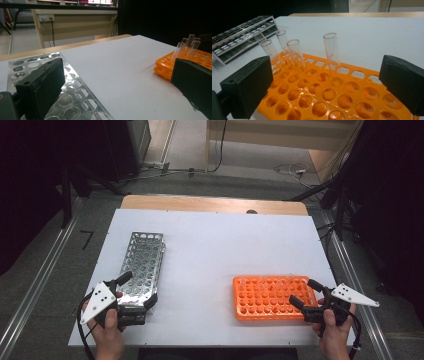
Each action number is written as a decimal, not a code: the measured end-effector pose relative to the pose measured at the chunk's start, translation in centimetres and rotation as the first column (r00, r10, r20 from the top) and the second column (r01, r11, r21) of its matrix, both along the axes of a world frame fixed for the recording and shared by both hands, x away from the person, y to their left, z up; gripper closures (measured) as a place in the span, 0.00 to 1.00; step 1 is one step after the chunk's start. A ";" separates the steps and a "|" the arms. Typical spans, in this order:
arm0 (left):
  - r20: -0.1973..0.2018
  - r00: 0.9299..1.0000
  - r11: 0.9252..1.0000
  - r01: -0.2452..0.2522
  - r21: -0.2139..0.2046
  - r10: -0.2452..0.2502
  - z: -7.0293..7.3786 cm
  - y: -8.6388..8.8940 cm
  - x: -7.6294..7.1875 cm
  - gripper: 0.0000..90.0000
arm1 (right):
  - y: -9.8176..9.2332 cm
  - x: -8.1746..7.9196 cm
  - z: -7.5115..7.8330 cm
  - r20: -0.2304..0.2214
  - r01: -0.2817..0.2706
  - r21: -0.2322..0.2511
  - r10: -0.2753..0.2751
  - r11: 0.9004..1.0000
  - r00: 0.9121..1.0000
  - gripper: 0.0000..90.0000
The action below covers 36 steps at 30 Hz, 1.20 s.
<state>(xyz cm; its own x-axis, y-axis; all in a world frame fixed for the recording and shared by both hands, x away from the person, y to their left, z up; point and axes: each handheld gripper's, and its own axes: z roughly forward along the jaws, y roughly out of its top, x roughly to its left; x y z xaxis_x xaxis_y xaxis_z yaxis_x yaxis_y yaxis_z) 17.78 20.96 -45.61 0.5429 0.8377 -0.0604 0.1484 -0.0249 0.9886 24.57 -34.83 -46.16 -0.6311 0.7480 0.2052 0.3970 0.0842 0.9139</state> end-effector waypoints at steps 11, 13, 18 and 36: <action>0.001 1.000 1.000 0.008 -0.008 -0.008 0.1 -0.5 -0.1 0.00 | 0.0 0.3 0.8 -0.018 0.025 -0.008 -0.025 1.000 1.000 0.04; 0.001 1.000 1.000 0.008 -0.009 -0.008 0.1 -0.5 -0.2 0.00 | 0.3 0.4 1.0 -0.022 0.029 -0.013 -0.029 1.000 0.999 0.05; -0.003 1.000 1.000 0.010 -0.015 -0.010 0.0 -0.2 -0.2 0.00 | 0.7 0.8 1.3 -0.033 0.062 -0.032 -0.063 0.998 0.997 0.13; -0.001 1.000 1.000 0.018 -0.006 -0.018 0.2 -0.2 -0.4 0.00 | 2.0 2.6 -0.7 -0.141 0.065 -0.152 -0.086 0.986 0.986 0.64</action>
<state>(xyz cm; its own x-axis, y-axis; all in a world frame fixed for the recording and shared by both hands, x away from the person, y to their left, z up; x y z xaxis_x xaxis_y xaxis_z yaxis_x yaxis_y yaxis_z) 17.34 20.81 -45.43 0.5578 0.8274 -0.0662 0.1493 -0.0216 0.9886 27.19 -32.88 -46.82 -0.5429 0.8212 0.1758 0.5358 0.1775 0.8254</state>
